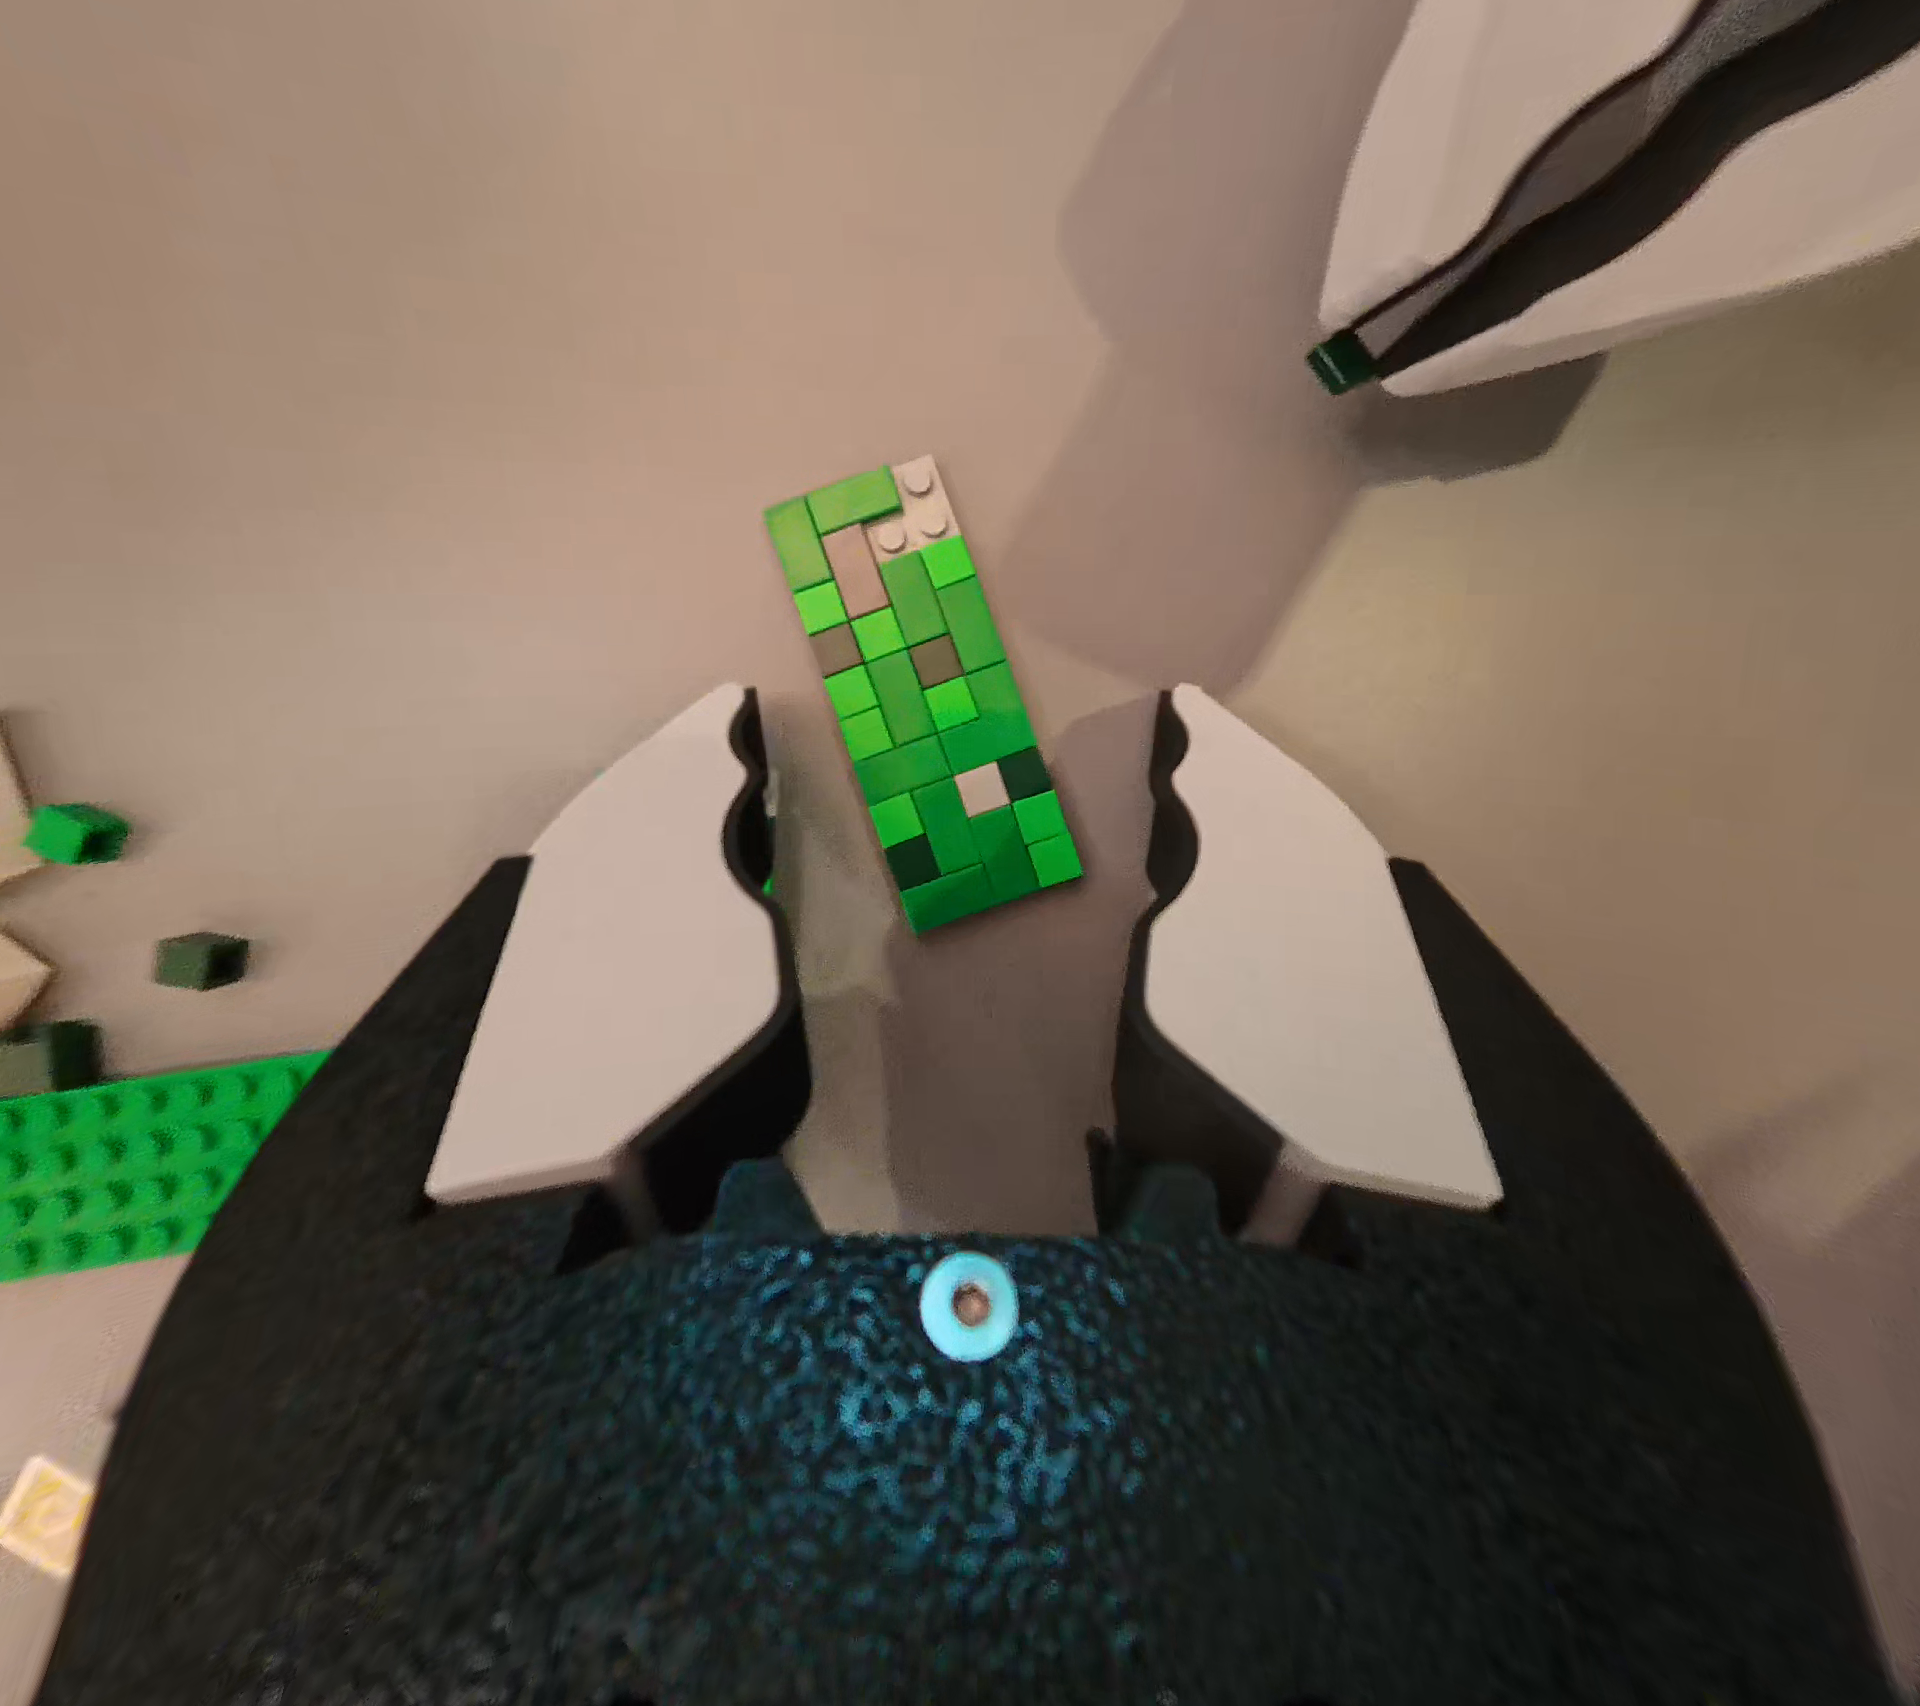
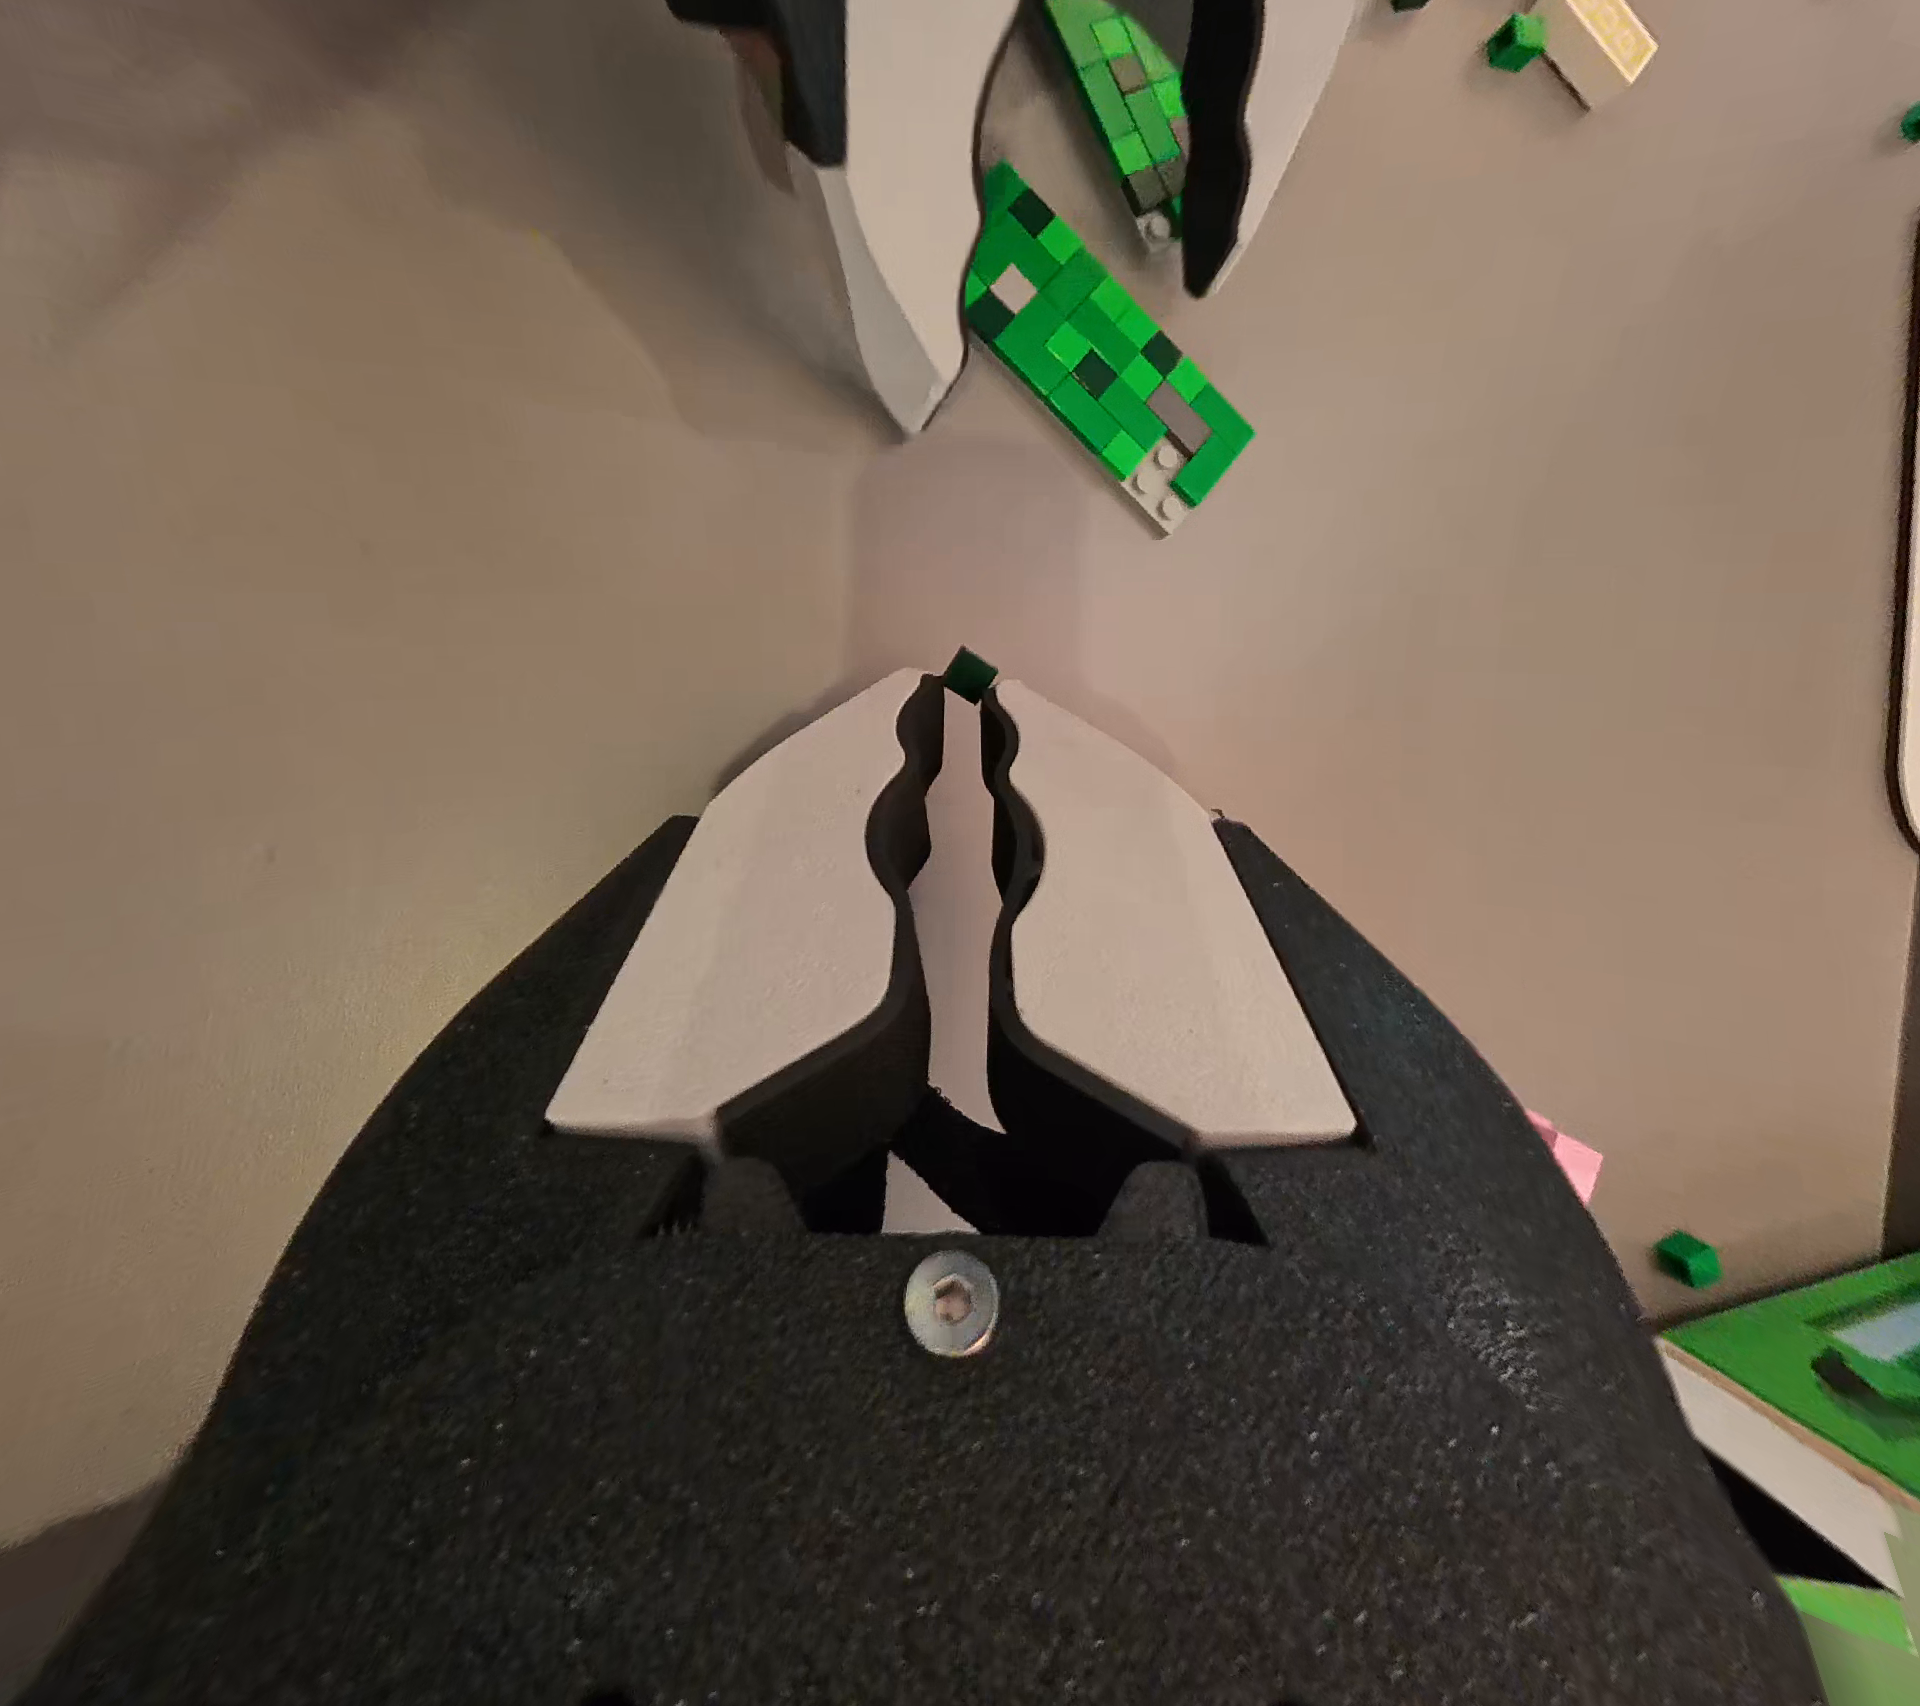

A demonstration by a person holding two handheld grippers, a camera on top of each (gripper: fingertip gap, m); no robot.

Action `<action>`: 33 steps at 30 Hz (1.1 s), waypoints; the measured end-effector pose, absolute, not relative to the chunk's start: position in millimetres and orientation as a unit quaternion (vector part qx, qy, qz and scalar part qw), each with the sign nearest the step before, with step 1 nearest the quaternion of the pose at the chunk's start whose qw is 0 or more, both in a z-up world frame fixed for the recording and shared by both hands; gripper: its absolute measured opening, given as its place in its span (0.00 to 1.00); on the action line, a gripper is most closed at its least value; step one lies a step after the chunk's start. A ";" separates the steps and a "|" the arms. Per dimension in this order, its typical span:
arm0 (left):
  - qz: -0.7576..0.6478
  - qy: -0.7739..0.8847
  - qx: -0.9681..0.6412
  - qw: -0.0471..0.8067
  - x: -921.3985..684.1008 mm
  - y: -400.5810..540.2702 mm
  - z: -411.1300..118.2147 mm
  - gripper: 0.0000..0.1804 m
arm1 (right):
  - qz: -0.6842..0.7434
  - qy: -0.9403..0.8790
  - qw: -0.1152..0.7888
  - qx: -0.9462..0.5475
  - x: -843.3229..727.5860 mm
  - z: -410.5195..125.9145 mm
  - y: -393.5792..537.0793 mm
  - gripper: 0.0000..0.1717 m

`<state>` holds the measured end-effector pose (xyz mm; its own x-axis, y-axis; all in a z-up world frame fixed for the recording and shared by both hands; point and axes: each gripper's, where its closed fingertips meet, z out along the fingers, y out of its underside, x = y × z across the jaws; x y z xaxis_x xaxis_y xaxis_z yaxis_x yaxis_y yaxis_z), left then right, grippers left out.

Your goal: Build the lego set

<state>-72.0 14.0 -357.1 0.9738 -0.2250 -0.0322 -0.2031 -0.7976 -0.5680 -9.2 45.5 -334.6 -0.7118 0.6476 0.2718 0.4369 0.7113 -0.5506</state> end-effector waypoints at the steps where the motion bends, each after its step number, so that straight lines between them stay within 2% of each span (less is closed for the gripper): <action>1: -0.026 0.107 -0.950 0.292 -71.9 14.2 -359.9 0.40 | 0.232 -0.896 0.230 -0.300 -9.7 -333.8 44.7 0.04; 7: -0.029 0.102 -0.956 0.273 -72.3 18.3 -361.1 0.36 | 0.241 -0.893 0.233 -0.299 -8.2 -331.2 43.5 0.04; 14: -0.034 0.135 -0.955 0.261 -69.6 19.2 -360.0 0.19 | 0.244 -0.891 0.230 -0.306 -5.8 -333.1 40.4 0.04; 19: -0.050 0.173 -0.949 0.259 -64.2 6.2 -358.4 0.19 | 0.245 -0.890 0.228 -0.310 -3.4 -331.4 35.7 0.04; 25: -0.053 0.212 -0.938 0.267 -64.9 -66.5 -345.3 0.19 | 0.265 -0.889 0.227 -0.296 -4.7 -329.6 17.7 0.03; 31: -0.042 0.143 -0.955 0.256 -95.2 -105.5 -359.1 0.19 | 0.263 -0.893 0.223 -0.291 -27.4 -336.4 0.6 0.03; 32: -0.043 0.129 -0.956 0.260 -97.8 -106.8 -359.1 0.20 | 0.264 -0.893 0.221 -0.288 -29.8 -336.4 -3.0 0.03; 33: -0.032 0.117 -0.956 0.266 -102.2 -108.1 -358.8 0.27 | 0.264 -0.895 0.220 -0.286 -31.7 -336.1 -5.8 0.03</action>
<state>-102.2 -108.1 -358.8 0.9705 -0.2410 -0.0012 -0.2069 -0.8308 -0.5167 -31.7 -5.8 -336.1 -0.7399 0.6278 0.2418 0.3962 0.6971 -0.5976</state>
